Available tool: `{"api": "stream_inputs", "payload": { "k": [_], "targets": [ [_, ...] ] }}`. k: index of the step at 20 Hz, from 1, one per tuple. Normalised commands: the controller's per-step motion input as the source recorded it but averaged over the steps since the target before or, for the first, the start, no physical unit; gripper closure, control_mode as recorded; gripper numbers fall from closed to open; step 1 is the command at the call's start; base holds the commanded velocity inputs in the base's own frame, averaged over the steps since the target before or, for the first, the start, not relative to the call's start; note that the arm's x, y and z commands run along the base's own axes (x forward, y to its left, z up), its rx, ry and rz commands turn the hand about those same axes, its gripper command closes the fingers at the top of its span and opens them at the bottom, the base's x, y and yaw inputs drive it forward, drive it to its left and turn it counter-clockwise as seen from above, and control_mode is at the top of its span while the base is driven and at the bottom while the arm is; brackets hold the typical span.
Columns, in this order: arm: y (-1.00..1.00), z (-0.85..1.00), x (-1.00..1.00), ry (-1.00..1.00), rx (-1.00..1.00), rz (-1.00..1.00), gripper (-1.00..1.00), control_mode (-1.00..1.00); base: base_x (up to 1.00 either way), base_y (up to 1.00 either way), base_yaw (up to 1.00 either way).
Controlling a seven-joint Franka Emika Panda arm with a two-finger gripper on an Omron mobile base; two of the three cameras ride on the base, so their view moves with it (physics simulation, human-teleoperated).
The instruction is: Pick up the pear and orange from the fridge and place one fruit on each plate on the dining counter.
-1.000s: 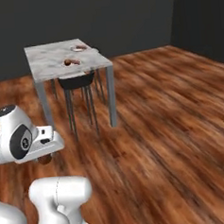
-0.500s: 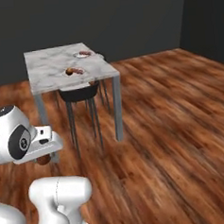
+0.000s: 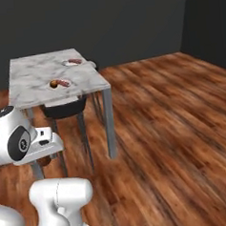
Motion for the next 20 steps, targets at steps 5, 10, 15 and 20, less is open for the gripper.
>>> {"api": "stream_inputs", "payload": {
  "k": [5,10,15,20],
  "targets": [
    [0.00,0.00,0.00,0.00,0.00,0.00,1.00,1.00,0.79,-0.38,0.01],
    [0.00,0.00,0.00,0.00,0.00,0.00,1.00,1.00,0.77,-0.38,0.01],
    [0.00,0.00,0.00,0.00,0.00,0.00,1.00,1.00,0.78,-0.36,0.01],
    [0.00,0.00,0.00,0.00,0.00,0.00,1.00,1.00,0.79,-0.34,0.01]
  ]
}}
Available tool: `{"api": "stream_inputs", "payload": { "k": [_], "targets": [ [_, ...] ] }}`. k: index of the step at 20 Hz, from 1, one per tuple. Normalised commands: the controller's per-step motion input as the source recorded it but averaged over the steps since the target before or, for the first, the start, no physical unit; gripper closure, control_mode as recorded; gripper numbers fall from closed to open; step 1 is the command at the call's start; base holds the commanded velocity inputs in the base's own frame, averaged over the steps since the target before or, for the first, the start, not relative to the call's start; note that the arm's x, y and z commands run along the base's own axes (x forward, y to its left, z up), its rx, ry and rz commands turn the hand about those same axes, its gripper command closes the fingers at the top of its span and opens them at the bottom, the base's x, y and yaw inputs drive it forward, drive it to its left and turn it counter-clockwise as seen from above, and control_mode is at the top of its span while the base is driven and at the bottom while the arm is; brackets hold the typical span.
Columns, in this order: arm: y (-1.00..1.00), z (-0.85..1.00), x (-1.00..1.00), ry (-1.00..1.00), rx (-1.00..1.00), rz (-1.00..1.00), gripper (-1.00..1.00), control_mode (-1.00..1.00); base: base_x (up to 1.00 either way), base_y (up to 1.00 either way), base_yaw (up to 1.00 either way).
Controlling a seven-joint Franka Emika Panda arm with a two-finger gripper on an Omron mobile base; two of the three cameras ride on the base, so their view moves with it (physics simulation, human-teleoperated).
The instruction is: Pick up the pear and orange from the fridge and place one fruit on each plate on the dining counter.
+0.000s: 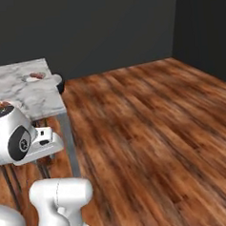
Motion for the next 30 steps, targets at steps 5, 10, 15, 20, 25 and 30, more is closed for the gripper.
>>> {"api": "stream_inputs", "payload": {
  "k": [5,10,15,20,25,30],
  "targets": [
    [0.00,0.00,0.00,0.00,0.00,0.00,1.00,1.00,0.80,-0.32,0.03],
    [0.00,0.00,0.00,0.00,0.00,0.00,1.00,1.00,0.82,-0.29,0.04],
    [0.00,0.00,0.00,0.00,0.00,0.00,1.00,1.00,0.86,-0.22,0.06],
    [0.00,0.00,0.00,0.00,0.00,0.00,1.00,1.00,0.88,-0.17,0.09],
    [0.00,0.00,0.00,0.00,0.00,0.00,1.00,1.00,0.90,-0.16,0.09],
    [0.00,0.00,0.00,0.00,0.00,0.00,1.00,1.00,0.89,-0.09,0.18]
  ]
}}
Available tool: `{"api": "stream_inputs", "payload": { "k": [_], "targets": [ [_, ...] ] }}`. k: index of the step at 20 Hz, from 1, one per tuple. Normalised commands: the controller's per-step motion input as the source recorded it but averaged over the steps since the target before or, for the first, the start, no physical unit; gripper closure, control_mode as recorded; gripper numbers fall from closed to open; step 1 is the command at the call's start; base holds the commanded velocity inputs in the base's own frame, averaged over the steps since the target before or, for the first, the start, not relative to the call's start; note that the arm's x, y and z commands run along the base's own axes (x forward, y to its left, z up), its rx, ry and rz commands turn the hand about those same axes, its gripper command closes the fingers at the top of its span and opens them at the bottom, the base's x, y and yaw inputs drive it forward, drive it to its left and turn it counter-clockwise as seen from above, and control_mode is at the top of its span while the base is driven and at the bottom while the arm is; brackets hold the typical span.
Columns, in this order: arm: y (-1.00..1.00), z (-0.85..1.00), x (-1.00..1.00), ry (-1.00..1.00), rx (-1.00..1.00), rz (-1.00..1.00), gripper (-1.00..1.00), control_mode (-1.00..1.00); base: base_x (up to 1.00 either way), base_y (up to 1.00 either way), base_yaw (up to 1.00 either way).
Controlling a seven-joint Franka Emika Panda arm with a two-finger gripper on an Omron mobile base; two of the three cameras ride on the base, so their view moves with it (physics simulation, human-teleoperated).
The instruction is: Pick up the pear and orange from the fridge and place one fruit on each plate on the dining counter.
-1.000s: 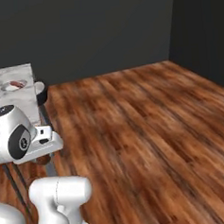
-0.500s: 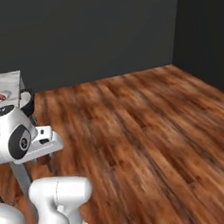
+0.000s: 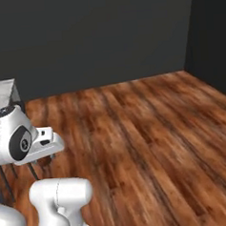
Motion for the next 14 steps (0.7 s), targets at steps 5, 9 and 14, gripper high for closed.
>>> {"api": "stream_inputs", "payload": {
  "k": [5,9,14],
  "targets": [
    [0.00,0.00,0.00,0.00,0.00,0.00,1.00,1.00,0.85,-0.03,0.31],
    [0.00,0.00,0.00,0.00,0.00,0.00,1.00,1.00,0.85,-0.02,0.32],
    [0.00,0.00,0.00,0.00,0.00,0.00,1.00,1.00,0.86,-0.07,0.27]
  ]
}}
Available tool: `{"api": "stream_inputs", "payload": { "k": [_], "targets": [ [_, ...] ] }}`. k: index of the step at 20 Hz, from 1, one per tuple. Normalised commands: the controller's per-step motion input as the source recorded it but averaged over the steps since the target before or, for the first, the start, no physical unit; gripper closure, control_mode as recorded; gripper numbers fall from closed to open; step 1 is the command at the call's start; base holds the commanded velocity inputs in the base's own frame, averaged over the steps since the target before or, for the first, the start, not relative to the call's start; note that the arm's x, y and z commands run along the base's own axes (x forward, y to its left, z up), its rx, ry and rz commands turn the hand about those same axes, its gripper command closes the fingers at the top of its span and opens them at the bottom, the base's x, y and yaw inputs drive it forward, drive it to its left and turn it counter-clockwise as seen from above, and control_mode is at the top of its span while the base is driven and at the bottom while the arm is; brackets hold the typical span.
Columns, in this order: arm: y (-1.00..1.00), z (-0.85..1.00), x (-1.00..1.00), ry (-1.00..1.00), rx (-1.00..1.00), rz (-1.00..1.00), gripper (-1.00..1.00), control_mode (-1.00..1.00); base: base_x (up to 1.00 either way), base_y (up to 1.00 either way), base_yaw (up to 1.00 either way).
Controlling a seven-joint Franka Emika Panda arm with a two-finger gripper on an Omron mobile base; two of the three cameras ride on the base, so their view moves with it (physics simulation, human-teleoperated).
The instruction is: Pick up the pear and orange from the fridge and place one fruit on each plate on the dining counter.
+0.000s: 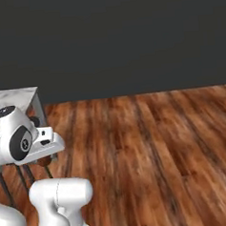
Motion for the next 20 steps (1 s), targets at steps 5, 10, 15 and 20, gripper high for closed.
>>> {"api": "stream_inputs", "payload": {
  "k": [5,10,15,20],
  "targets": [
    [0.00,0.00,0.00,0.00,0.00,0.00,1.00,1.00,0.82,-0.03,0.35],
    [0.00,0.00,0.00,0.00,0.00,0.00,1.00,1.00,0.62,0.00,0.60],
    [0.00,0.00,0.00,0.00,0.00,0.00,1.00,1.00,0.50,0.00,0.69],
    [0.00,0.00,0.00,0.00,0.00,0.00,1.00,1.00,0.62,0.00,0.55]
  ]
}}
